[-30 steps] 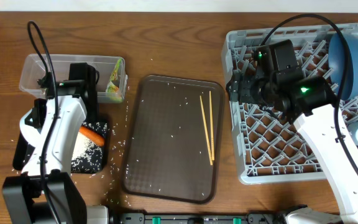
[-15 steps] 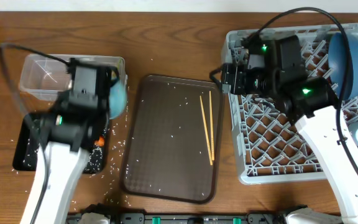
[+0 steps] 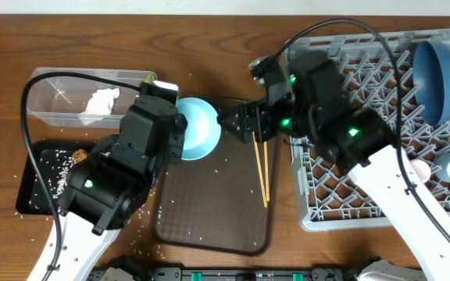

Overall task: Sort waste into correct bins and load items into the dishwasher rack
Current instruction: 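Bring the emptied bowl with the left gripper toward the right gripper, then grasp the bowl rim with the right gripper, release the left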

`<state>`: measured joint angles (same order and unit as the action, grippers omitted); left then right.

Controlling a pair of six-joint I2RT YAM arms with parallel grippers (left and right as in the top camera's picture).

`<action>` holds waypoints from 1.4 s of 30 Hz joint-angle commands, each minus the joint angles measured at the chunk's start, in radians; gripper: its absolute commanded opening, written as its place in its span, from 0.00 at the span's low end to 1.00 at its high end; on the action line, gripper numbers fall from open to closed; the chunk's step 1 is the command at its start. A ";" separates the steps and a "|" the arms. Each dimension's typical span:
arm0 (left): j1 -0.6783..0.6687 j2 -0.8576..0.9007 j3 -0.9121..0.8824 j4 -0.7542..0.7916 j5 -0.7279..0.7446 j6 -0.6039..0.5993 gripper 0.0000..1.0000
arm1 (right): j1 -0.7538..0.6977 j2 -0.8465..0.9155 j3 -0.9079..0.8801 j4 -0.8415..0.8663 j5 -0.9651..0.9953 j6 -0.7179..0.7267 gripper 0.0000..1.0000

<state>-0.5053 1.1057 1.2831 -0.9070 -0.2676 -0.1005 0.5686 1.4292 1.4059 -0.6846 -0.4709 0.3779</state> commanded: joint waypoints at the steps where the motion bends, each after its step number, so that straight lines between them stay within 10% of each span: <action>1: -0.029 -0.014 0.011 0.015 0.007 -0.007 0.06 | 0.038 -0.015 0.005 -0.008 0.126 -0.012 0.70; 19: -0.136 -0.078 0.011 0.156 0.143 -0.043 0.06 | 0.087 -0.002 0.005 -0.079 0.349 0.014 0.17; 35: -0.136 -0.079 0.011 0.166 0.178 -0.043 0.06 | 0.086 -0.003 0.005 -0.064 0.390 -0.027 0.01; 42: -0.136 -0.081 0.011 0.165 0.178 -0.037 0.51 | 0.074 -0.032 0.006 -0.184 0.703 0.056 0.01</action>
<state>-0.6384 1.0386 1.2831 -0.7490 -0.1055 -0.1322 0.6521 1.4288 1.4059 -0.8413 0.0349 0.3855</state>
